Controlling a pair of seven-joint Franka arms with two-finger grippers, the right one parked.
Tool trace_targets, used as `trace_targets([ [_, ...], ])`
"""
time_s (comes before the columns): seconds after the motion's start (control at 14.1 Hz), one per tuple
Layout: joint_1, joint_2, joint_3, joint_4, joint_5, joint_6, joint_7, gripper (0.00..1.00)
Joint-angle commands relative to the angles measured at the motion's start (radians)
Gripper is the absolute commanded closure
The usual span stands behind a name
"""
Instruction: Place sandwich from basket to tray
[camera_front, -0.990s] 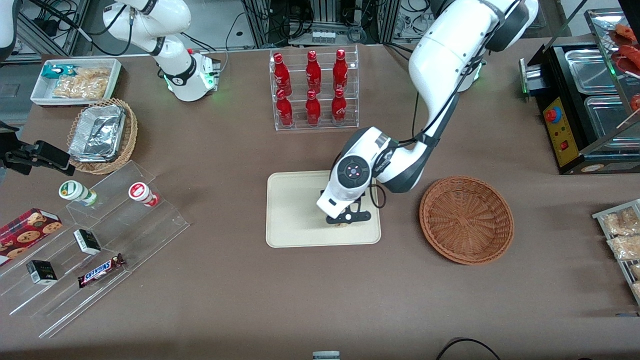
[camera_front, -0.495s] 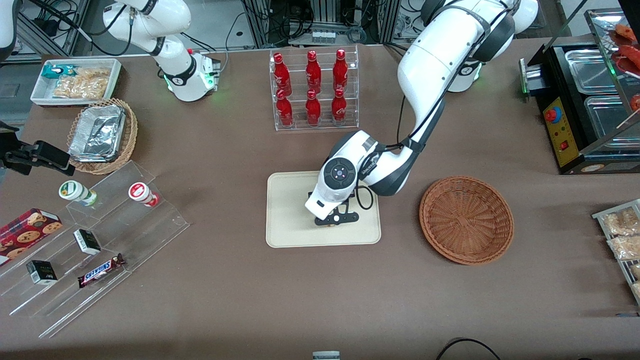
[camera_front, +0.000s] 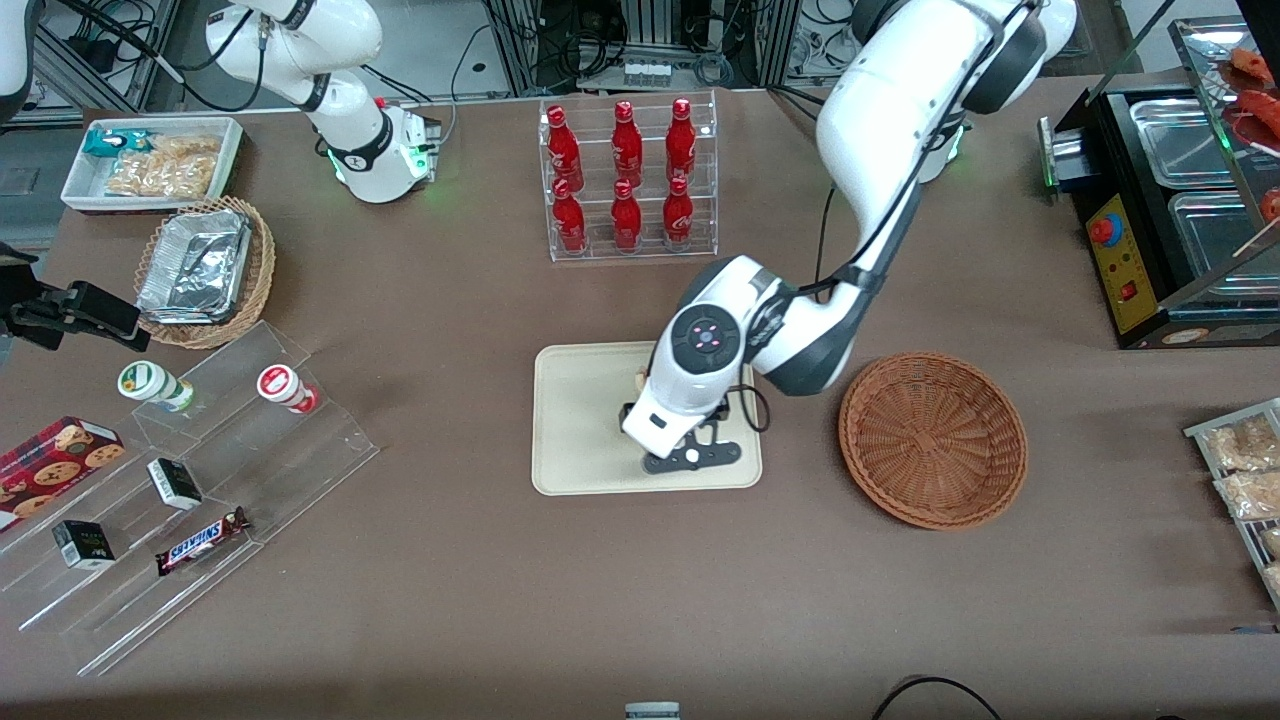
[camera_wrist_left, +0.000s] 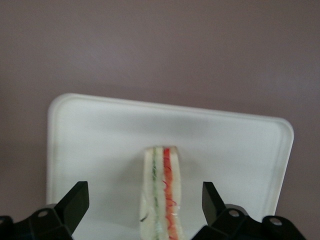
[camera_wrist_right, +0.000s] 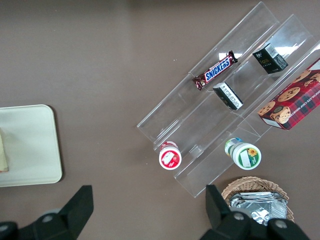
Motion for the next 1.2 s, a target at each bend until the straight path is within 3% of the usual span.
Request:
trace_targets([
  [0.0,0.056,-0.194,0.039,-0.074,-0.010,-0.188,-0.013,0.00],
  [0.14,0.149,-0.304,0.038,-0.123,-0.069,-0.316,-0.001,0.00],
  [0.64,0.442,-0.482,0.044,-0.131,-0.051,-0.586,0.445,0.00],
  [0.92,0.467,-0.590,0.044,-0.143,0.078,-0.741,0.559,0.00],
  [1.13,0.473,-0.715,0.045,-0.227,0.085,-0.783,0.579,0.00],
])
